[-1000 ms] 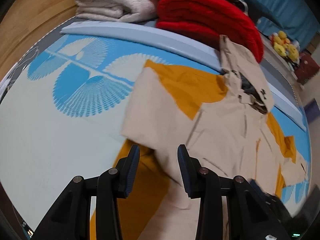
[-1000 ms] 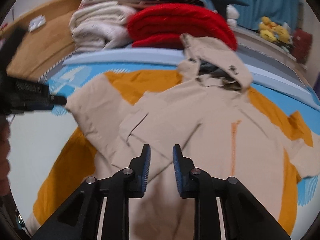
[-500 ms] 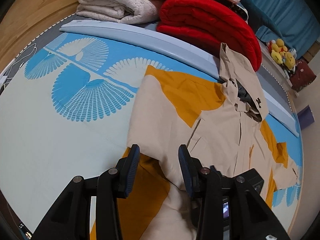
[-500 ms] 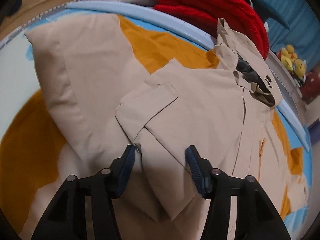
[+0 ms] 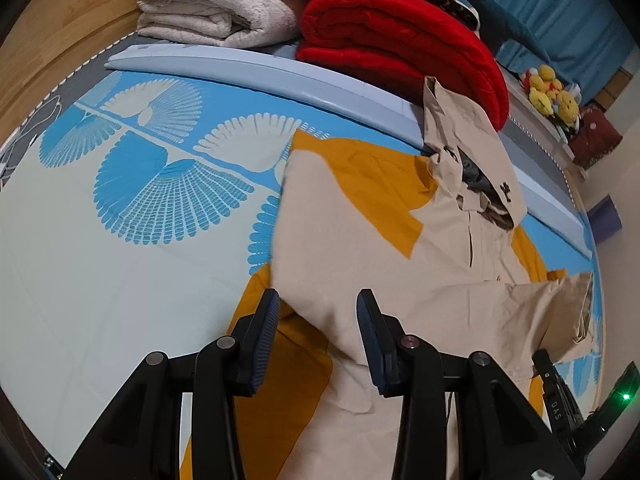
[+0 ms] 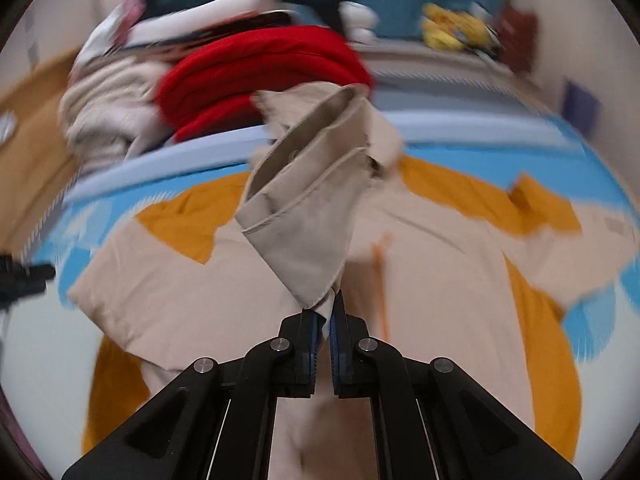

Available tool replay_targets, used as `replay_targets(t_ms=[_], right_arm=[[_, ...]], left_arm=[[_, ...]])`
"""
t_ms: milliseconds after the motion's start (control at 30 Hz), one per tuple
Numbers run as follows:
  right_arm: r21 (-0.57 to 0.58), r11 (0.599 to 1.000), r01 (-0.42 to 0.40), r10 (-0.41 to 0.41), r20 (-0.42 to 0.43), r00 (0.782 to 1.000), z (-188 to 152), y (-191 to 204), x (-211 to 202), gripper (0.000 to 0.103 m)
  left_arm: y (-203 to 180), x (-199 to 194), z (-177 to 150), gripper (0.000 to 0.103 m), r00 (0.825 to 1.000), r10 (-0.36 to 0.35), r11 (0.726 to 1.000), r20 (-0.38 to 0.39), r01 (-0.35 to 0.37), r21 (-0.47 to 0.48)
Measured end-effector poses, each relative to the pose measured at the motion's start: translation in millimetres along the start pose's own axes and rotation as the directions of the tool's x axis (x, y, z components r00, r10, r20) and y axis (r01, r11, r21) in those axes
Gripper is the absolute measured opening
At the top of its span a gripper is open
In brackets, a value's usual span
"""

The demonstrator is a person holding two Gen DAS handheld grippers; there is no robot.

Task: Fold large clothes

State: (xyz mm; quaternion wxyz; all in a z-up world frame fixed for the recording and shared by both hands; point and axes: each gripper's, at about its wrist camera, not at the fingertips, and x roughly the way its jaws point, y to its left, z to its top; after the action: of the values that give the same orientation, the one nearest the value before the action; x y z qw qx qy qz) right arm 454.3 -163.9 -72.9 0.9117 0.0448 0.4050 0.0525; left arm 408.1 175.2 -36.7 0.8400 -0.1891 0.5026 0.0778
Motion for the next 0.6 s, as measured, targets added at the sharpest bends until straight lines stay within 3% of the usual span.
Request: replay_targets(t_ms=[133,267,433,600], right_arm=[[0.145,0.989,0.028,-0.020,-0.059,0.998,-21,-38,23,0.006],[0.326,0.945,-0.029,0.079,-0.141,0.987,-28,-67,42,0.007],[0.355,0.935,-0.022,0.061,-0.100,0.993,-25,-84,37,0.007],[0.365,0.930,-0.048,0.053,-0.004,0.999,-13,-87,26,0.007]], left_arm=[[-9,6,-4,0.037,1.000,0.018,0.999,-0.011,-0.018,0.038],[-12,13,-5,0.037,0.999,0.028,0.999,-0.020,-0.027,0.041],[-24,22,-7,0.037,0.999,0.043,0.997,-0.028,-0.041,0.065],[-30,29,-11,0.037,0.998,0.048,0.995,-0.042,-0.044,0.088]])
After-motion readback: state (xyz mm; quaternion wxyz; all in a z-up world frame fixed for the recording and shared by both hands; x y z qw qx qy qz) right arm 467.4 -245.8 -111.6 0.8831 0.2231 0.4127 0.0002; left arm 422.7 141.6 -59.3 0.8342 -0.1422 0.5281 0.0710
